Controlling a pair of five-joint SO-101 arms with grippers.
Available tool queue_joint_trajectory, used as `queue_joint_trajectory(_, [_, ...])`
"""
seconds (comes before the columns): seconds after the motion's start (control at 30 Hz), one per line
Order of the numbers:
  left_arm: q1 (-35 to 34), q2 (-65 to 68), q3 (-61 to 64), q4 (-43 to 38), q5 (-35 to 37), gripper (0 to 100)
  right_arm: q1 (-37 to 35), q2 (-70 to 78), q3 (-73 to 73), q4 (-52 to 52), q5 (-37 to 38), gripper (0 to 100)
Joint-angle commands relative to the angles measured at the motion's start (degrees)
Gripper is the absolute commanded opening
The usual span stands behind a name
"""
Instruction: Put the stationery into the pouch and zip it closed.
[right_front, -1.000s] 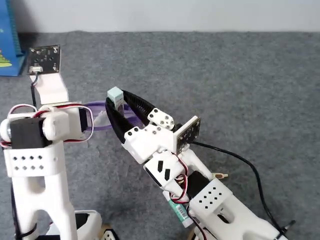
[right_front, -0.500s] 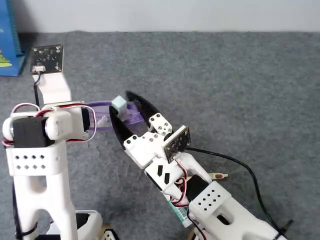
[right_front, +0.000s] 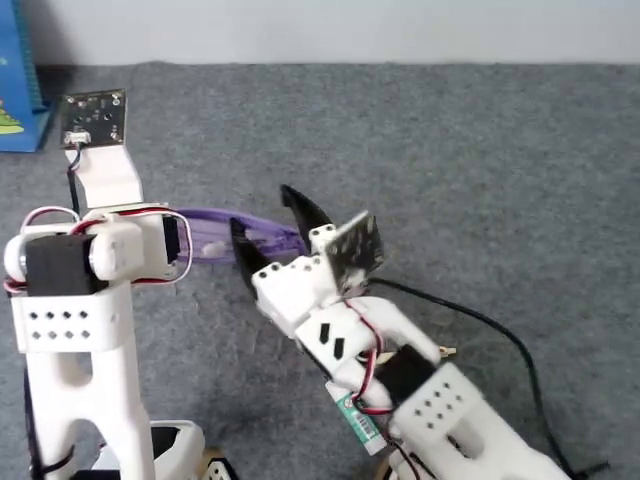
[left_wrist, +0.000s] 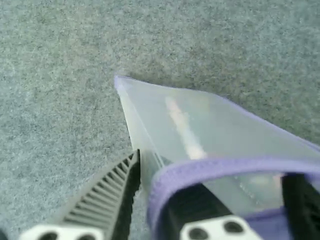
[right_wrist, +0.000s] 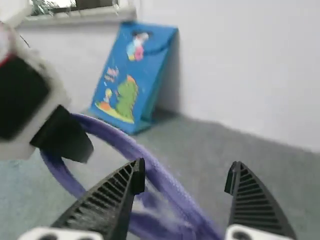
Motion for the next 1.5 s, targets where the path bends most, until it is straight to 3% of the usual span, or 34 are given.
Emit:
queue_joint_trajectory(0.0, [-2.81,-0.26,-1.63,-0.18,0.35,1,1.98,-4.88,-12.48,25.89,-3.08,26.2])
queue_joint_trajectory(0.17, [-5.19,-0.26,-1.54,0.09,-1.14,1,4.70,-6.29,-17.41,44.00,-2.90,26.2])
queue_joint_trajectory(0.5, [-5.19,-0.35,1.45,-0.97,-1.14,1,6.99,-5.32,-17.23,64.13,1.93,26.2])
queue_joint_trajectory(0.7, [-5.19,-0.35,1.45,-0.97,-1.14,1,7.08,2.68,-17.23,74.07,5.63,26.2])
queue_joint_trajectory(1.17, [-5.19,-0.35,1.45,-0.97,-1.23,1,6.20,27.03,-17.23,67.91,13.98,26.2])
queue_joint_trajectory(1.47, [-5.19,-0.35,1.45,-0.97,-1.23,1,-3.82,29.58,-15.65,62.20,13.45,26.2])
